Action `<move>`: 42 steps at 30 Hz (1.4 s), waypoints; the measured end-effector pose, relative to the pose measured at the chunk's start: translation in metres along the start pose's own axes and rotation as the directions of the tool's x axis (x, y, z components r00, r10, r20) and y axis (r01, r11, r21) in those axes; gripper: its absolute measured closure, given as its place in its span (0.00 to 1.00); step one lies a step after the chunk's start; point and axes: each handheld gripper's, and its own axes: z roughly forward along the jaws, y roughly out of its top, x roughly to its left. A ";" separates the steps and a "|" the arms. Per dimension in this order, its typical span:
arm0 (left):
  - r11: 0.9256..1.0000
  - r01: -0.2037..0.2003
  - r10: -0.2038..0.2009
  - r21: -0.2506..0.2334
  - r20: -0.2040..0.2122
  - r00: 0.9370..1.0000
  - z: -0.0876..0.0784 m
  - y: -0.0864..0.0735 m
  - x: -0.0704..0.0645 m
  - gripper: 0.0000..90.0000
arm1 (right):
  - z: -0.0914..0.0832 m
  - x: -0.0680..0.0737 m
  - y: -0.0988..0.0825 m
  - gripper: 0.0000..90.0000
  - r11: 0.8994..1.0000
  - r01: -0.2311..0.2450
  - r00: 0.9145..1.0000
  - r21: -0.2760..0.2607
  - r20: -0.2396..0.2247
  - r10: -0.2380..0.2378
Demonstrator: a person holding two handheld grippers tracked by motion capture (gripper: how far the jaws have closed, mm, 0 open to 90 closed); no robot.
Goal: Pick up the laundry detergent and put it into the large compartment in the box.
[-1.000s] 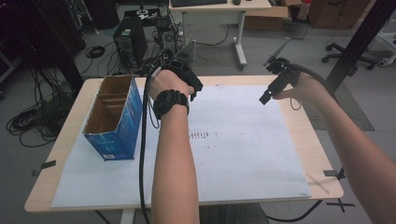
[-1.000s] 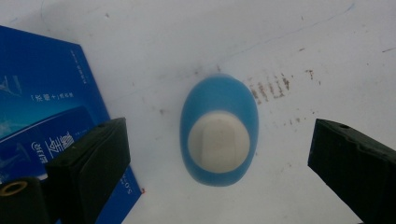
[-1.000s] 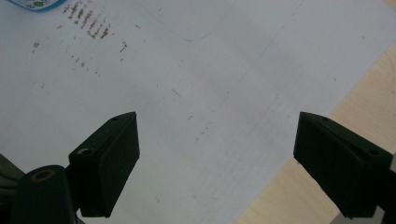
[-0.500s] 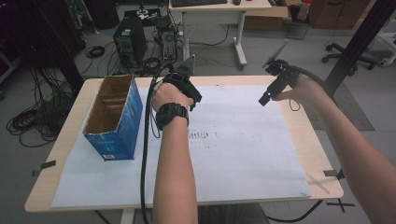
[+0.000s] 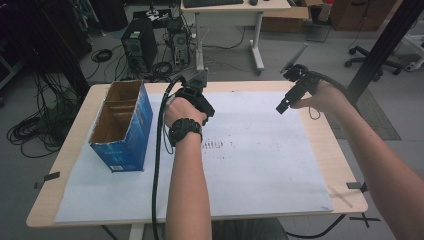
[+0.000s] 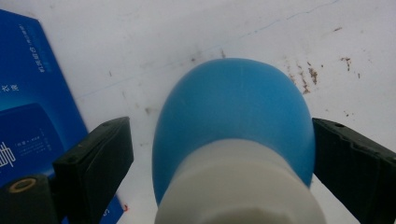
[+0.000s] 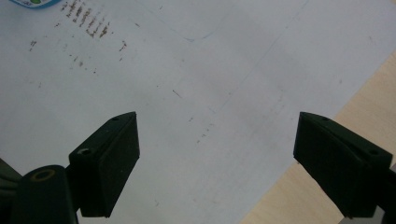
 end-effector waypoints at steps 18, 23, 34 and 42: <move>1.000 0.020 -0.020 0.002 0.000 1.000 0.006 -0.001 0.000 0.24 | -0.001 -0.001 -0.001 0.16 1.000 -0.005 1.000 -0.003 0.002 0.005; 1.000 0.017 -0.017 0.001 0.000 1.000 0.007 0.000 0.001 0.27 | -0.001 -0.002 -0.002 0.16 1.000 -0.006 1.000 -0.005 0.002 0.006; 1.000 0.001 -0.001 0.001 0.031 1.000 0.006 0.000 0.002 0.40 | 0.001 -0.001 -0.001 0.16 1.000 -0.005 1.000 -0.004 0.000 0.005; 1.000 0.002 -0.002 0.011 0.042 0.999 0.006 0.000 0.002 0.41 | 0.000 -0.002 -0.002 0.16 1.000 -0.005 1.000 -0.002 0.002 0.005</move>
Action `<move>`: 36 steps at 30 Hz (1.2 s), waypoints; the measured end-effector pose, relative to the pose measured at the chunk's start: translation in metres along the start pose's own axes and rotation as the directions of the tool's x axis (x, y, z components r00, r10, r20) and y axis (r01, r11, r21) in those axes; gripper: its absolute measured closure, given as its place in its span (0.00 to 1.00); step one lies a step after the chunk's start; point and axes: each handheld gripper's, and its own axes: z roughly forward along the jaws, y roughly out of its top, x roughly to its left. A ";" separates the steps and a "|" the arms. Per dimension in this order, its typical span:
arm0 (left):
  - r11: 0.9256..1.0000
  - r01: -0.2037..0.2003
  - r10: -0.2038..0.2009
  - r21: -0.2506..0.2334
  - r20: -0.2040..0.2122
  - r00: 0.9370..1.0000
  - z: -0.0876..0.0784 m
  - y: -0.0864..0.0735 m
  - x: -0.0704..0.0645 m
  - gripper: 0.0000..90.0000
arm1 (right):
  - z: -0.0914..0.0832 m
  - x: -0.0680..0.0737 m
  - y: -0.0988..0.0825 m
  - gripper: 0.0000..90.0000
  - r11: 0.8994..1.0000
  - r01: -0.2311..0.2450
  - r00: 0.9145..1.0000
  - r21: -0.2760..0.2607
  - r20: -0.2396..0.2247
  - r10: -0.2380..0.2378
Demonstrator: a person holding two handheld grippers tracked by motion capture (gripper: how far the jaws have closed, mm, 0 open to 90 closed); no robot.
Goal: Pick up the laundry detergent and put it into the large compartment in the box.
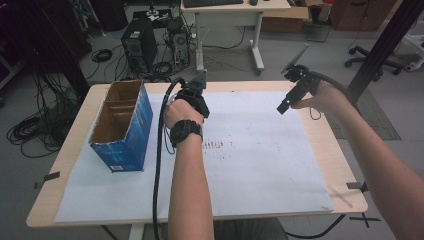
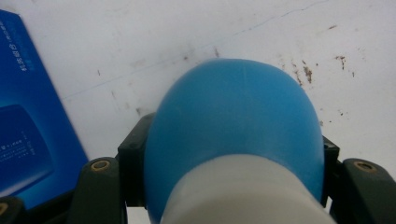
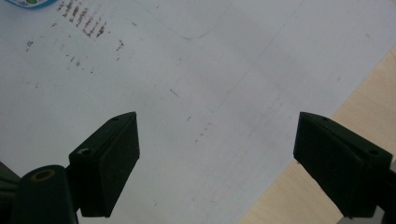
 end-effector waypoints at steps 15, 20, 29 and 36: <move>0.999 -0.025 0.025 0.020 0.000 1.000 -0.002 0.001 -0.003 0.43 | -0.001 0.000 0.000 0.16 1.000 0.000 1.000 0.000 0.005 0.000; 0.999 -0.036 0.036 0.032 -0.003 0.999 -0.008 0.001 -0.004 0.43 | -0.002 0.000 -0.001 0.16 1.000 0.000 1.000 -0.002 0.004 0.000; 0.999 -0.032 0.032 0.004 0.004 0.999 -0.042 -0.001 -0.002 0.43 | -0.002 0.002 -0.001 0.16 1.000 0.001 1.000 -0.004 0.002 -0.001; 0.999 -0.039 0.039 0.005 0.018 0.999 -0.058 -0.001 -0.002 0.43 | -0.004 0.004 -0.001 0.16 1.000 0.003 1.000 -0.005 0.003 -0.003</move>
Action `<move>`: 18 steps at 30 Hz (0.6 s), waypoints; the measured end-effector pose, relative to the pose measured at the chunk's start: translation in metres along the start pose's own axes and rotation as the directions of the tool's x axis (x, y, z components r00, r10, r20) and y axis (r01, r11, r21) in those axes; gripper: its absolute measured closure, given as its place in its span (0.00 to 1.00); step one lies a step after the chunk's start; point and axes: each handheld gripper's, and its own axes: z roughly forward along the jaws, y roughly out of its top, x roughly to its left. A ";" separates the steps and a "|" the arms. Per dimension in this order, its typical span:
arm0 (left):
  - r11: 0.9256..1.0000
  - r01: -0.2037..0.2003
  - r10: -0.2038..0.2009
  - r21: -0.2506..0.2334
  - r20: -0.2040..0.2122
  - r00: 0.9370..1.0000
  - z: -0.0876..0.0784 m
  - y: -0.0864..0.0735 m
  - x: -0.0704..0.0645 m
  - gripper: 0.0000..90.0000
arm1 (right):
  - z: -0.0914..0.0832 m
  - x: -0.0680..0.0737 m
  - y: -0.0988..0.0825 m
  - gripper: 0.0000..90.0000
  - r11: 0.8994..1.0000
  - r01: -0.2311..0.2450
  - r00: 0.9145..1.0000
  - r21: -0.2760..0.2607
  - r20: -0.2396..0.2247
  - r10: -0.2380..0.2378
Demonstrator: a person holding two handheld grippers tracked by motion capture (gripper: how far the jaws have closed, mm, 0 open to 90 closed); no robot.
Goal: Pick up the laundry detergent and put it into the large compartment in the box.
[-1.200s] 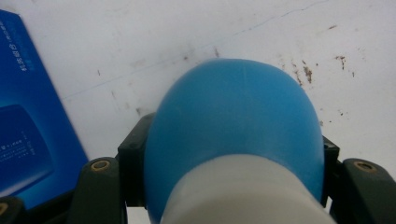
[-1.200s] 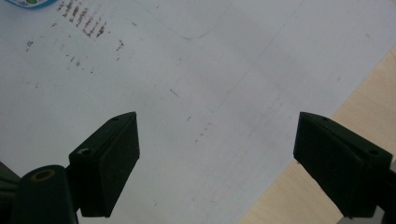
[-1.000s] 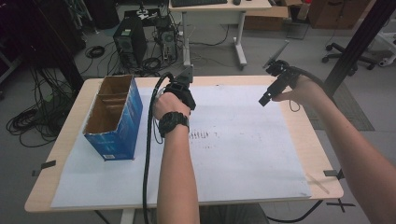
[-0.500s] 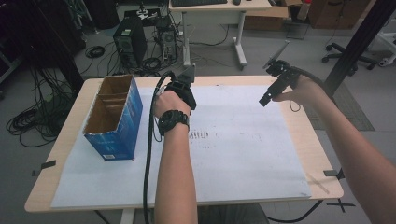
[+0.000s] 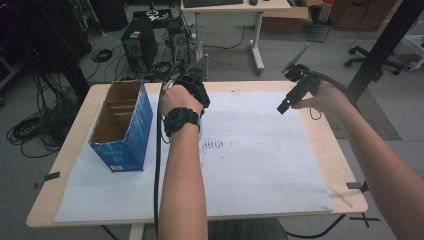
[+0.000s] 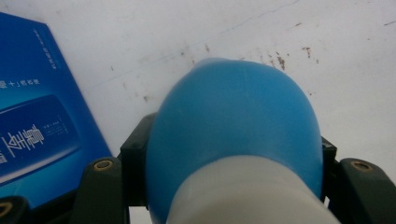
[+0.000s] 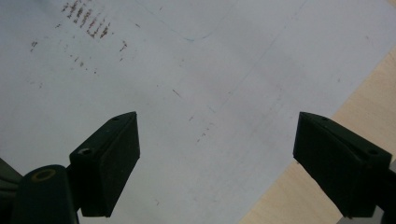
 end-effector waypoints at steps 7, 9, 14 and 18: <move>1.000 -0.011 0.011 -0.003 -0.005 1.000 -0.015 0.000 -0.001 0.43 | -0.003 0.002 0.002 0.16 1.000 0.006 1.000 -0.004 0.004 -0.006; 1.000 -0.009 0.009 -0.005 -0.006 1.000 -0.016 0.000 -0.002 0.43 | -0.003 0.002 0.001 0.16 1.000 0.006 1.000 -0.004 0.003 -0.006; 1.000 -0.017 0.017 -0.004 -0.003 1.000 -0.026 0.001 -0.002 0.43 | -0.004 0.002 0.002 0.16 1.000 0.005 1.000 -0.005 0.002 -0.005; 1.000 -0.019 0.018 -0.017 -0.003 1.000 -0.033 0.001 -0.002 0.43 | -0.004 0.002 0.003 0.16 1.000 0.005 1.000 -0.005 0.002 -0.005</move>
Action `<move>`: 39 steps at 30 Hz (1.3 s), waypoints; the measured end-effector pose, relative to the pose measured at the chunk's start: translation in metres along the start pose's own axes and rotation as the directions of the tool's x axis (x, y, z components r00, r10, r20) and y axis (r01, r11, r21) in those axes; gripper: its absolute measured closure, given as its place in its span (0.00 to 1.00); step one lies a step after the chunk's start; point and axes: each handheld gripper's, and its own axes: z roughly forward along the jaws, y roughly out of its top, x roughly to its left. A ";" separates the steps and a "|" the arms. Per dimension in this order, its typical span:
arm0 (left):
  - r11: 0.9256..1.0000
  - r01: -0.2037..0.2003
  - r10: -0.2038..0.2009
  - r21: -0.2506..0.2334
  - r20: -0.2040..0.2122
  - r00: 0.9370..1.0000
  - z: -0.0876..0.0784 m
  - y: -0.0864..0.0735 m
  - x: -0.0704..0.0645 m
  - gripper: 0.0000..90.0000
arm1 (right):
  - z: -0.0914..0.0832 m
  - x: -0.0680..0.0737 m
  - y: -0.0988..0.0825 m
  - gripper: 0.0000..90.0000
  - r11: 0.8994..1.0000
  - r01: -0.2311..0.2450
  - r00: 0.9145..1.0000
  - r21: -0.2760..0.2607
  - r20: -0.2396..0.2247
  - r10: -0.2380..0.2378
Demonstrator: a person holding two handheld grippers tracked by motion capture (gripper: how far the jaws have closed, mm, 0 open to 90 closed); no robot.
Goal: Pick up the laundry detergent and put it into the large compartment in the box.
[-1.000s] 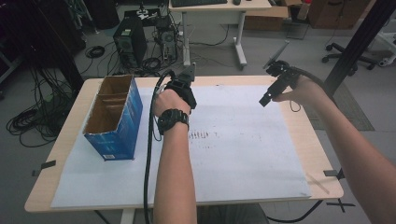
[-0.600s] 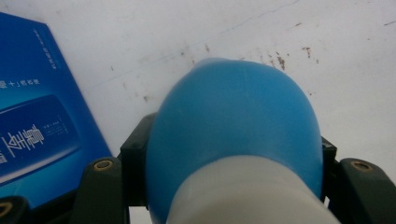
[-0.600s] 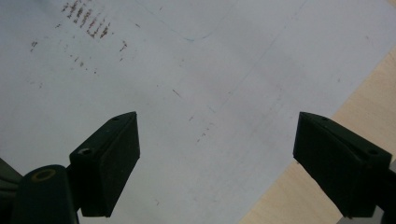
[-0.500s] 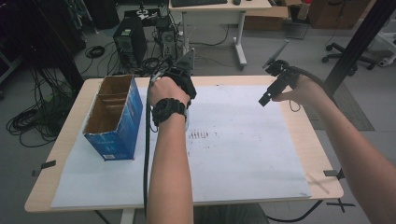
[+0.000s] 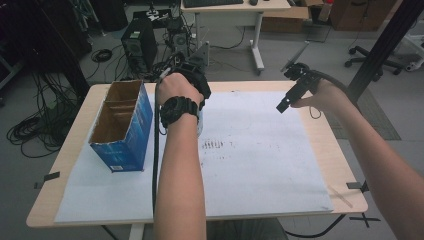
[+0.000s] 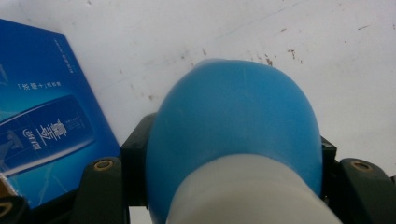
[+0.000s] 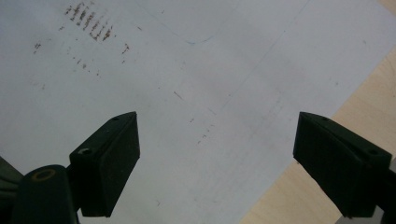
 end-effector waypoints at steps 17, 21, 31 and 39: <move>1.000 -0.004 0.004 -0.014 -0.003 1.000 -0.025 -0.001 0.003 0.43 | 0.003 0.001 0.002 0.16 1.000 0.004 1.000 0.002 0.000 -0.004; 1.000 -0.004 0.004 -0.019 0.000 1.000 -0.033 -0.001 0.003 0.43 | 0.003 0.001 0.003 0.16 1.000 0.002 1.000 0.003 -0.001 -0.002; 1.000 -0.005 0.005 -0.020 0.002 1.000 -0.046 -0.001 0.003 0.43 | 0.003 0.002 0.003 0.16 1.000 0.005 1.000 0.001 -0.003 -0.005; 0.999 0.005 -0.005 -0.033 0.004 1.000 -0.059 -0.001 0.004 0.43 | 0.001 0.001 0.002 0.16 1.000 0.004 1.000 -0.004 -0.004 -0.004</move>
